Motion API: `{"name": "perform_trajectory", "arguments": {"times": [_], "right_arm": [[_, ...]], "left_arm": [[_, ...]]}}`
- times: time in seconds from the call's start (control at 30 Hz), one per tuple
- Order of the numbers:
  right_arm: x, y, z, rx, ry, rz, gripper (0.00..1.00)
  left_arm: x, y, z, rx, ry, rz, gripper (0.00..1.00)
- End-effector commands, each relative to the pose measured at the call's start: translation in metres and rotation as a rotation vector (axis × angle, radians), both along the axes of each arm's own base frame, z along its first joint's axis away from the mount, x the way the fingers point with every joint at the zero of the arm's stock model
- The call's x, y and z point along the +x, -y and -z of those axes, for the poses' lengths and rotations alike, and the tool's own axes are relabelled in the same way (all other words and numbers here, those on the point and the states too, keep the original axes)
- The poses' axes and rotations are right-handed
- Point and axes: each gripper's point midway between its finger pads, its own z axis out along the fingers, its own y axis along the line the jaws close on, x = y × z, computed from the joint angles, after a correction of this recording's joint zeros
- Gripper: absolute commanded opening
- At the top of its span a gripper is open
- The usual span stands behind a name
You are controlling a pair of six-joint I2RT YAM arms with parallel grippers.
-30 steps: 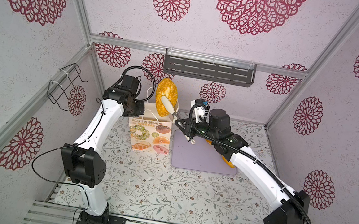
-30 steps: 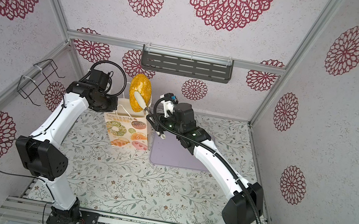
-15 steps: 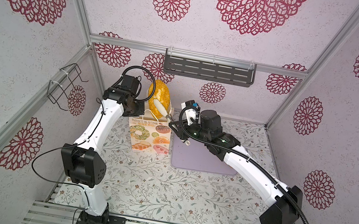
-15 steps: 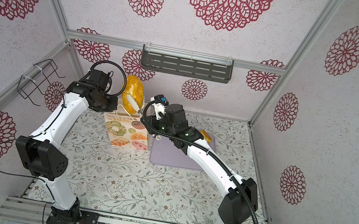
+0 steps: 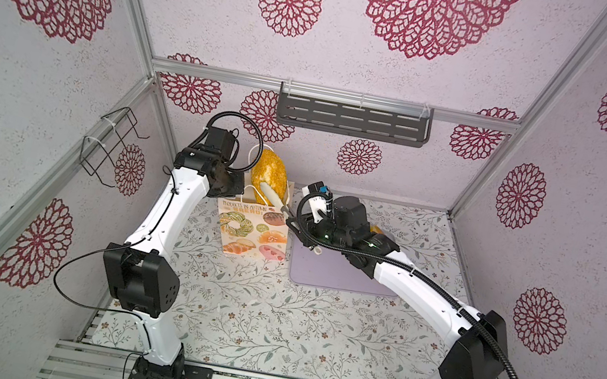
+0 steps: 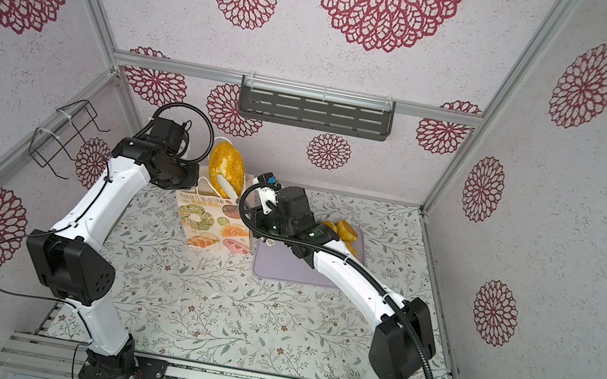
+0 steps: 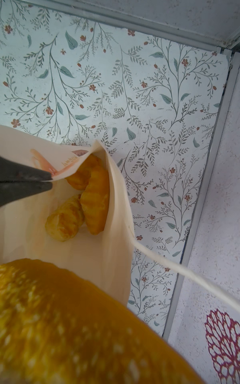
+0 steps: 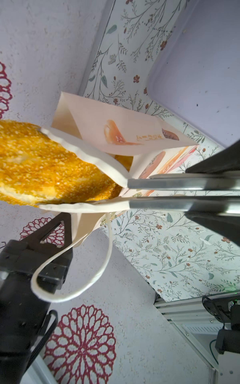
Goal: Place the fake bread into the paper bag
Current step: 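Carry the crumb-coated bread with the right gripper over the bag opening, then lower the crumb-coated bread into the bag and open the tongs, then move the open tongs back over the tray with the right gripper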
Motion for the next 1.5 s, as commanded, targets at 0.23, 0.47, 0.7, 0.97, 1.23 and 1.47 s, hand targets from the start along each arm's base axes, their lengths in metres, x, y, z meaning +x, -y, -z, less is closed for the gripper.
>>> {"name": "perform_trajectory", "arguments": {"times": [0.23,0.47,0.7,0.97,1.23,1.47], "right_arm": [[-0.008,0.006,-0.083,0.184,0.183,0.011,0.41],[-0.011,0.01,-0.091,0.201,0.18,0.022,0.48],[-0.01,0.014,-0.092,0.2,0.174,0.042,0.49],[-0.015,0.024,-0.11,0.233,0.182,0.067,0.49],[-0.015,0.044,-0.114,0.217,0.151,0.126,0.48],[-0.01,0.076,-0.101,0.189,0.086,0.203,0.48]], "left_arm": [[-0.007,0.006,-0.006,-0.003,-0.004,0.024,0.0],[-0.007,0.006,-0.005,-0.005,-0.005,0.024,0.0],[-0.007,0.006,-0.005,-0.004,-0.004,0.023,0.0],[-0.007,0.006,-0.005,-0.004,-0.004,0.023,0.0],[-0.008,0.006,-0.006,-0.002,-0.005,0.023,0.0],[-0.01,0.001,-0.009,0.006,-0.006,0.014,0.0]]}}
